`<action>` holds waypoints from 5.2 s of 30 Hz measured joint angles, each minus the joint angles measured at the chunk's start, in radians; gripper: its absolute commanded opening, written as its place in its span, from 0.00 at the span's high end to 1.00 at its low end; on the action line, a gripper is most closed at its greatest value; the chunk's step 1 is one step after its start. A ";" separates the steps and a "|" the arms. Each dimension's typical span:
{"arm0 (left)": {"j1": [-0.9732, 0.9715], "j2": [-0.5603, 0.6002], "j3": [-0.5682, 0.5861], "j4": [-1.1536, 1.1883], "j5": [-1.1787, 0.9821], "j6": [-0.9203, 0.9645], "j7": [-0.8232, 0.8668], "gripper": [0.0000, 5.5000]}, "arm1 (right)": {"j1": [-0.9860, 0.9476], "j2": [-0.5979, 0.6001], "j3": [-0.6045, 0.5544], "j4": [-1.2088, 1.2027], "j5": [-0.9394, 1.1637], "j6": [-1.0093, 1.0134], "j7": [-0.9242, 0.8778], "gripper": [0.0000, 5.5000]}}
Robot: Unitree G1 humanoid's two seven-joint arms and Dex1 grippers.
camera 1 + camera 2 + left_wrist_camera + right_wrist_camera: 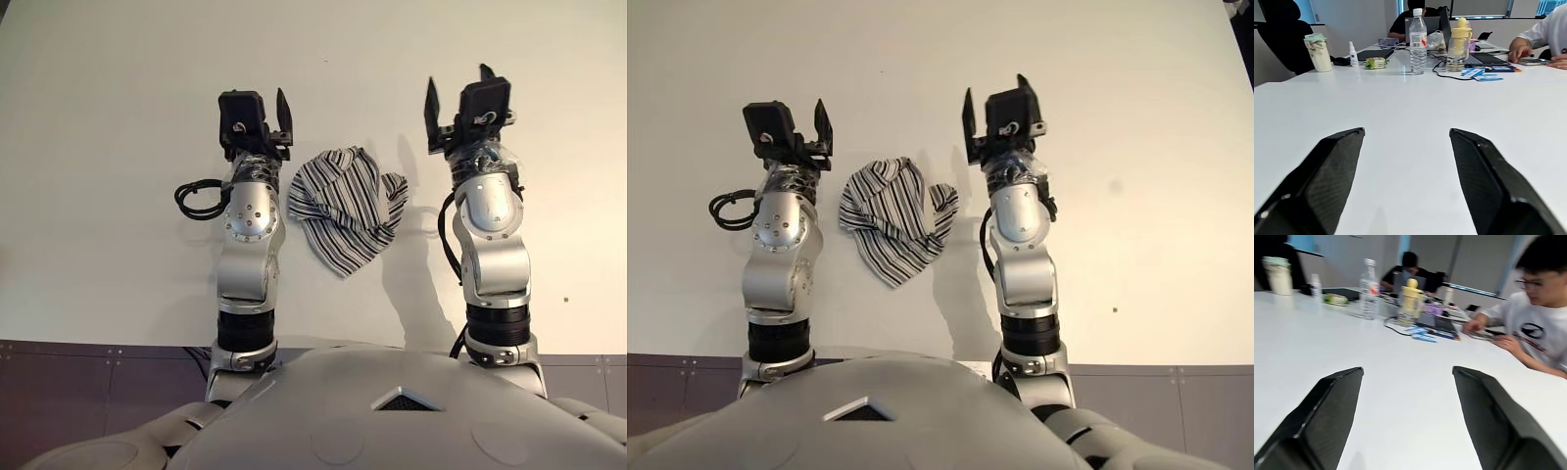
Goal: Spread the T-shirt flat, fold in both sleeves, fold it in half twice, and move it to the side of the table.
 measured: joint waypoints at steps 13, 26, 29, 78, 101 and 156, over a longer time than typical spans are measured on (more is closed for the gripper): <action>0.159 0.464 -0.091 -0.054 -0.161 0.046 -0.586 0.42 | 0.102 -0.386 -0.029 -0.034 0.335 0.144 0.564 0.39; 0.246 0.723 -0.225 -0.023 0.003 -0.192 -0.714 0.42 | 0.064 -0.319 0.150 0.161 0.015 0.018 0.325 0.39; 0.300 0.820 -0.184 0.002 -0.022 -0.303 -0.768 0.42 | 0.012 -0.340 0.134 0.248 -0.073 -0.020 0.225 0.39; 0.462 0.660 -0.052 -0.050 -0.220 -0.138 -0.711 0.42 | 0.182 -0.465 0.224 -0.146 0.167 0.183 0.463 0.39; 0.537 1.033 0.047 0.186 -0.288 -0.549 -1.168 0.42 | -0.089 -0.381 0.170 0.389 -0.030 -0.058 0.154 0.39; 0.303 0.446 -0.260 -0.033 0.081 -0.043 -0.318 0.42 | 0.037 -0.626 -0.042 0.143 0.030 0.153 0.428 0.39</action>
